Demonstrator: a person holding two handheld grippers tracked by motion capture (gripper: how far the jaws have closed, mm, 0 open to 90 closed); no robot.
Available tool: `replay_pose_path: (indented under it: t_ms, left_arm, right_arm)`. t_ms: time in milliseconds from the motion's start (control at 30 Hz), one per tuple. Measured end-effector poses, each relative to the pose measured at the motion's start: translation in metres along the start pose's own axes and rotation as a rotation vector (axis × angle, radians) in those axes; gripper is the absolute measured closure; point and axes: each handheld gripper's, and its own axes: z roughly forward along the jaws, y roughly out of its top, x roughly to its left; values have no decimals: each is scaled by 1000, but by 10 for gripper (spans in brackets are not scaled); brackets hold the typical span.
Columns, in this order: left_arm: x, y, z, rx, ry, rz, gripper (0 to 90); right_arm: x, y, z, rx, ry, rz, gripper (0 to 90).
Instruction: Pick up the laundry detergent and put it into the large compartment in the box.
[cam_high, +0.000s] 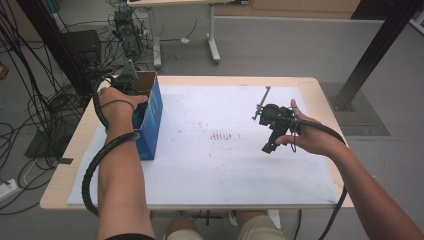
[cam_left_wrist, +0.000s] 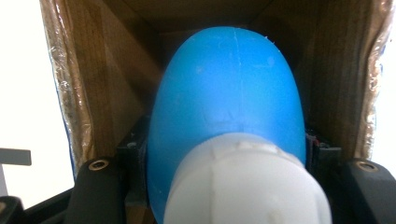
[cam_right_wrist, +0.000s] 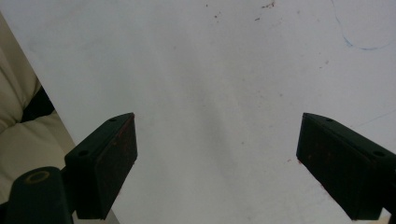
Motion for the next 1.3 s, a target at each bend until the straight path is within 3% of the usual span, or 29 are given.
replay_pose_path:
  t_ms: [1033, 1300]
  left_arm:
    - [-2, 0, -3, 0, 8, 8, 343]
    - [-5, -1, -15, -9, 24, 16, 313]
  right_arm:
    - [1, 1, 0, -4, -1, -3, 126]
    - [1, 1, 0, -8, -1, -5, 126]
